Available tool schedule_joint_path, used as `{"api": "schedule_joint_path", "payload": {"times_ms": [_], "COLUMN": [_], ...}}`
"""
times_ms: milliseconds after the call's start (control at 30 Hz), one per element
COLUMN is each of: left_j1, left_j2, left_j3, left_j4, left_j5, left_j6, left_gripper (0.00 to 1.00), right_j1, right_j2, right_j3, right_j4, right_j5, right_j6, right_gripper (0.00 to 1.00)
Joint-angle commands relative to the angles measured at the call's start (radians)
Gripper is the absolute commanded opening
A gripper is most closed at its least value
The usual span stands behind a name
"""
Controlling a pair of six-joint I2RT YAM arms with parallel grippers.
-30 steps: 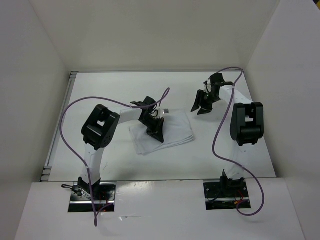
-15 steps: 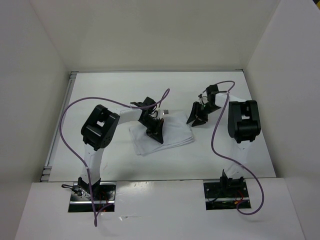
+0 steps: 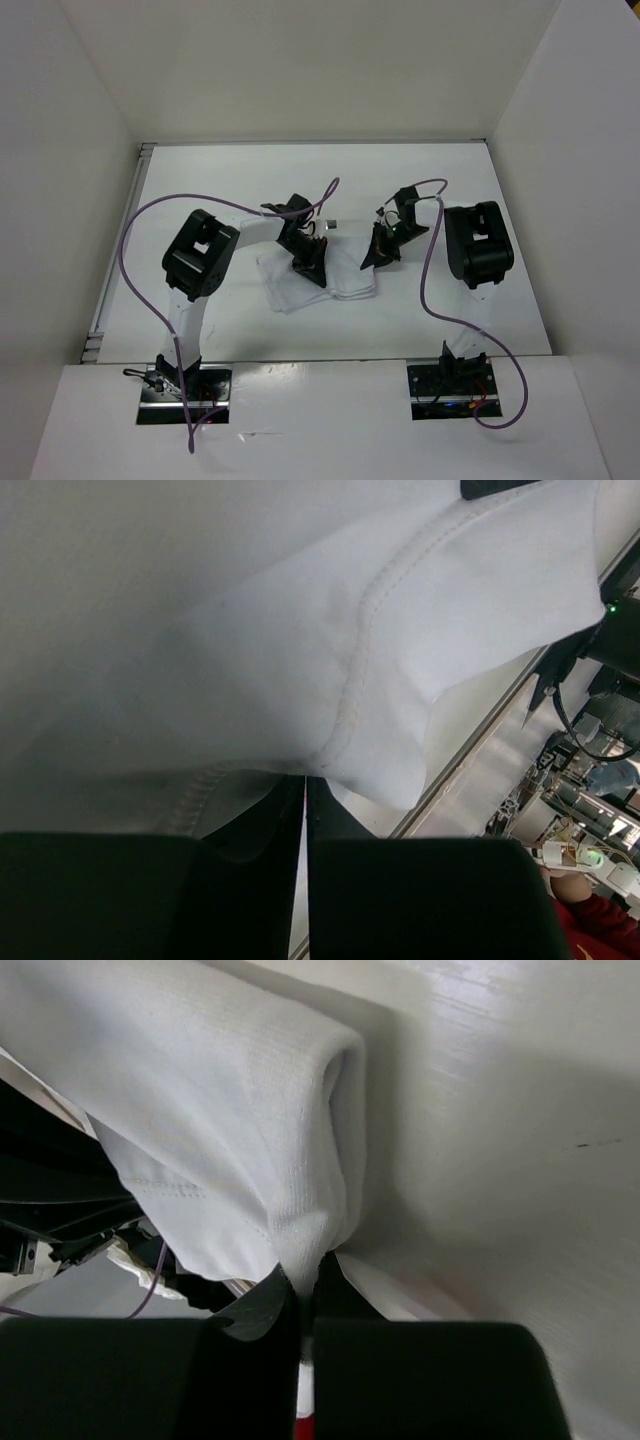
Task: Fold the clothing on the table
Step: Fold the skirt
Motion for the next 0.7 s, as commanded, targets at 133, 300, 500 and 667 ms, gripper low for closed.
{"api": "schedule_joint_path", "payload": {"times_ms": [133,300,500,667], "left_j1": [0.046,0.081,0.09,0.09], "left_j2": [-0.104,-0.059,-0.021,0.016], "left_j3": [0.118,0.328,0.371,0.359], "left_j4": [-0.035,-0.123,-0.089,-0.098], "left_j5": [-0.128,-0.193,-0.214,-0.266], "left_j6": [-0.026,-0.017,-0.051,-0.051], "left_gripper": [0.15,0.16,0.19,0.19], "right_j1": [0.021,0.021,0.021,0.021], "right_j2": [-0.029,-0.064,-0.125,-0.134], "right_j3": [-0.001,0.034,0.094,0.105], "right_j4": [0.013,-0.008,-0.048,-0.068], "right_j5": [0.162,0.321,0.428,0.428], "right_j6": [-0.008,0.033,0.056,0.056], "right_gripper": [0.0,0.0,0.0,0.0]}}
